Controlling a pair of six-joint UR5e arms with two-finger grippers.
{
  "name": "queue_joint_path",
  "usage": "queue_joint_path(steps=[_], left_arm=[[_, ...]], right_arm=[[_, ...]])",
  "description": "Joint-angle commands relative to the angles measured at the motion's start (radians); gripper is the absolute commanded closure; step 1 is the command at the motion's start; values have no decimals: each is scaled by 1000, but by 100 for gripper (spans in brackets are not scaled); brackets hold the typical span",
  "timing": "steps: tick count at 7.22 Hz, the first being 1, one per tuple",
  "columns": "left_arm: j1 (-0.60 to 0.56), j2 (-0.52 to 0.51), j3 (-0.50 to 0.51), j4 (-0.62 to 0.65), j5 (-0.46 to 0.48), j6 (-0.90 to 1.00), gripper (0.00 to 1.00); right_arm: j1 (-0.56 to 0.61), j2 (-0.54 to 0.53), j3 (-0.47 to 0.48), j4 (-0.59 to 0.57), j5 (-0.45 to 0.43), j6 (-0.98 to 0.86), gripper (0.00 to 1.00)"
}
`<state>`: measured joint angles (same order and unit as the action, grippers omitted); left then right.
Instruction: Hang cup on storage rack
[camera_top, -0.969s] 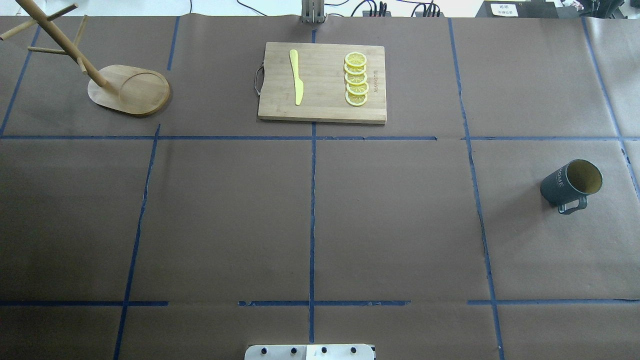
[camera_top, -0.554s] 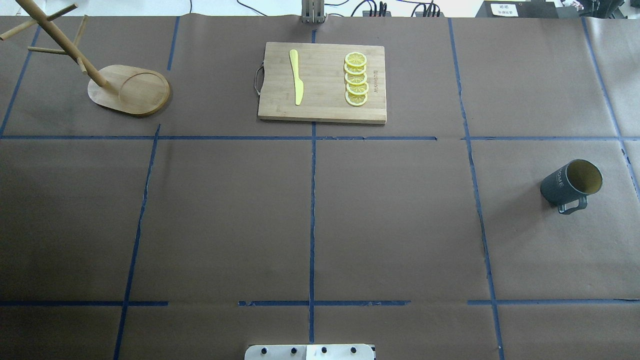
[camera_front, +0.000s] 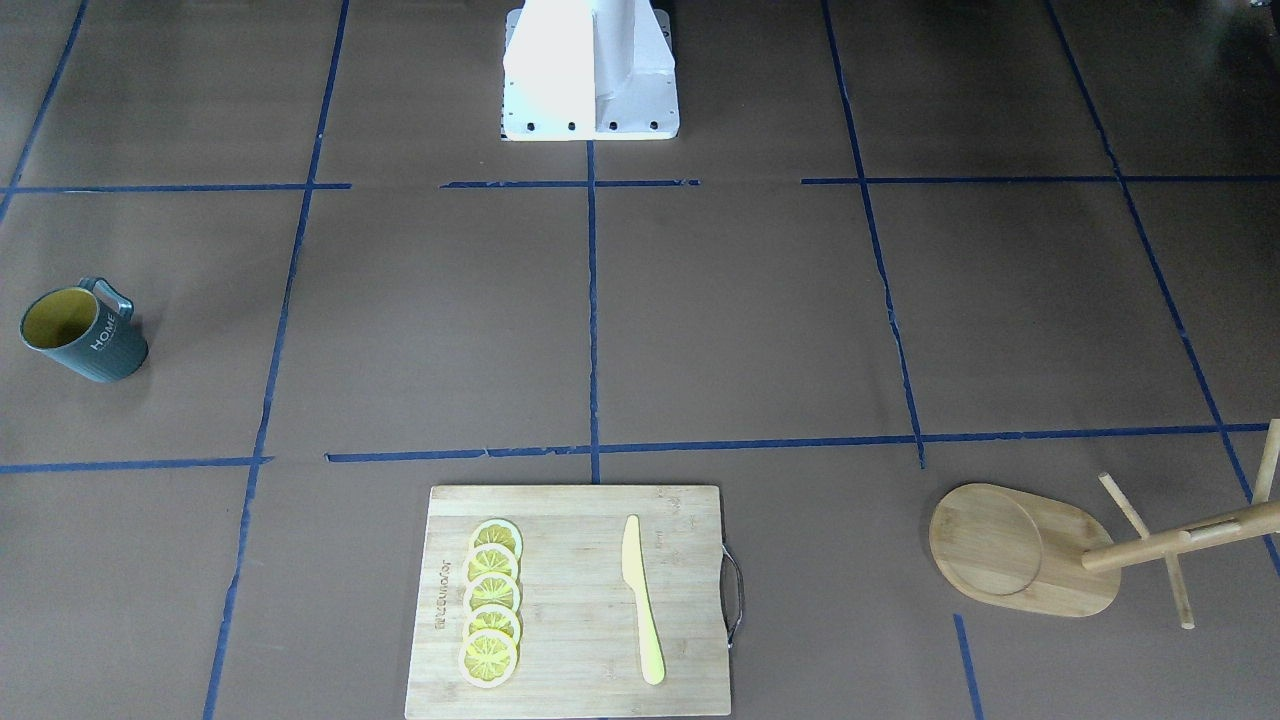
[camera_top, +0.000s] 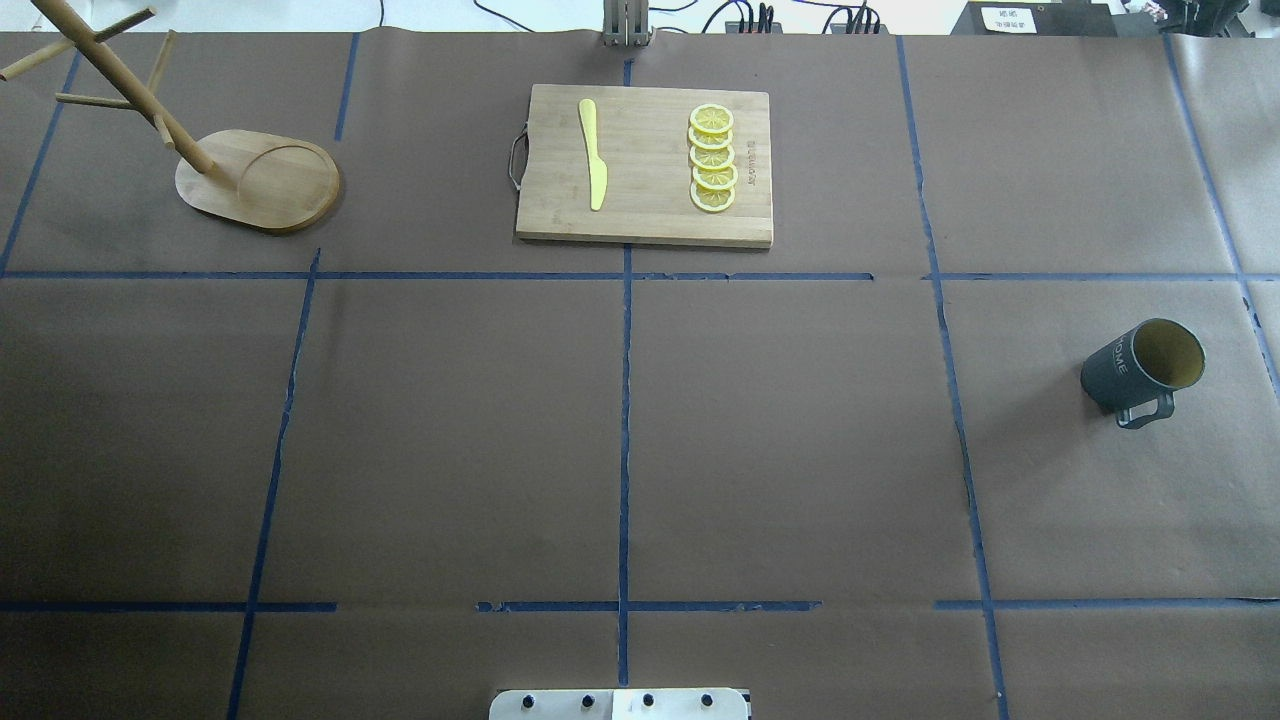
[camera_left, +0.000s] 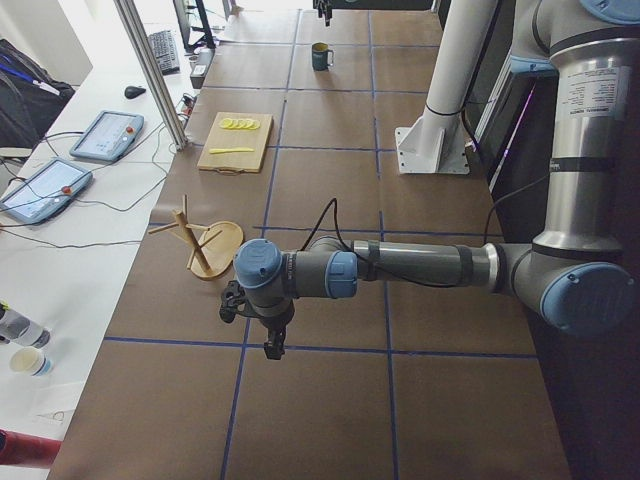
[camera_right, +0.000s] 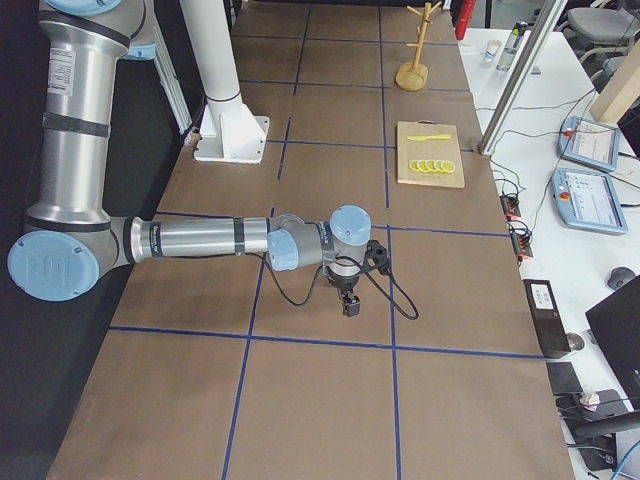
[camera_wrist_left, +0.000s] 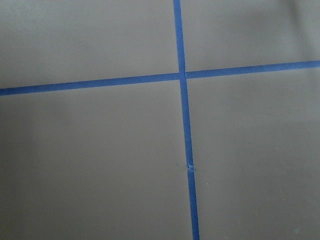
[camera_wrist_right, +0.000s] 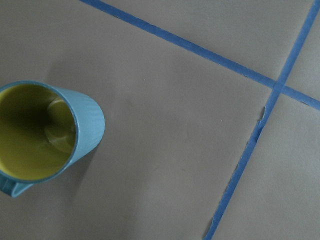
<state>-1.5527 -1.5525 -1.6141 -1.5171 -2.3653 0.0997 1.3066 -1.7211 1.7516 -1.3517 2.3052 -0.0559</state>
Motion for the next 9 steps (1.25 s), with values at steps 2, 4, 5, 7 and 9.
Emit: queue_joint_path(steps=[2, 4, 5, 7, 9], left_arm=[[5, 0, 0, 0, -2, -1, 0], [13, 0, 0, 0, -2, -2, 0], [19, 0, 0, 0, -2, -2, 0], [23, 0, 2, 0, -2, -2, 0], [23, 0, 2, 2, -2, -2, 0]], right_arm=[[-130, 49, -15, 181, -25, 296, 0], [-132, 54, -18, 180, -23, 298, 0], [-138, 58, -20, 181, -26, 298, 0], [-183, 66, -69, 184, -45, 298, 1], [-211, 84, -109, 184, -67, 300, 2]])
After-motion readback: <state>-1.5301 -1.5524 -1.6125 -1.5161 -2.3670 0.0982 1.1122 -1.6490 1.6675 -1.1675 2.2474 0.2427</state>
